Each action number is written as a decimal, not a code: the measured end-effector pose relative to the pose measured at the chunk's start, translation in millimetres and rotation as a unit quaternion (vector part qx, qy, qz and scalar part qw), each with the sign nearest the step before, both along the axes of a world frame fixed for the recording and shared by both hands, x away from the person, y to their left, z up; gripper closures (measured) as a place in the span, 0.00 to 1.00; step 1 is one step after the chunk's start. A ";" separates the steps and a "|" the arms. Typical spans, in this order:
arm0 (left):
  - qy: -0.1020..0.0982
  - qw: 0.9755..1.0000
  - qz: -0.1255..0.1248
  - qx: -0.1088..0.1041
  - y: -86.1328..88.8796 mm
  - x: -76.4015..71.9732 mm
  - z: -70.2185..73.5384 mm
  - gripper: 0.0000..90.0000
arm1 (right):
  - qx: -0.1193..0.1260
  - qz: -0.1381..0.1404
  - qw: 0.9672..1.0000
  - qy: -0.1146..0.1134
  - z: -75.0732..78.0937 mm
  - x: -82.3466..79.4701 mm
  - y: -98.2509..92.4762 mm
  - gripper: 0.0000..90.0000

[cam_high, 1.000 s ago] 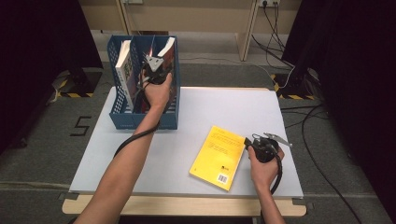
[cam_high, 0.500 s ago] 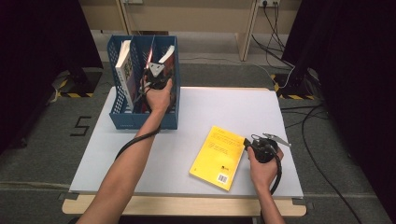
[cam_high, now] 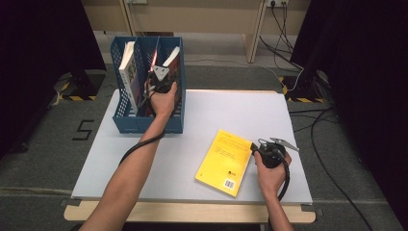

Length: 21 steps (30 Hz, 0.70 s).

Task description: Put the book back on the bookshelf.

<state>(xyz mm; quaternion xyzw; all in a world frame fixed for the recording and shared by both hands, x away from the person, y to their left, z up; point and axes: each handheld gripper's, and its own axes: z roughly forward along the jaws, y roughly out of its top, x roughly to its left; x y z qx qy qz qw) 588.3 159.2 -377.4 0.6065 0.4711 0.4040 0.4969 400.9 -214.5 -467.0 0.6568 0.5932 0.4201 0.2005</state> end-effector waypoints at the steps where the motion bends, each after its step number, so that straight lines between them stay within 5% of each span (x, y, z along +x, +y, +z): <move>1: 0.002 1.000 0.000 0.006 0.2 -1.3 0.5 0.82 | 0.000 0.000 1.000 0.000 -0.1 -0.1 -0.1 0.65; 21: 0.047 0.998 0.003 0.047 20.1 -22.7 0.3 0.80 | -0.004 0.008 1.000 0.005 -3.2 -0.7 6.3 0.64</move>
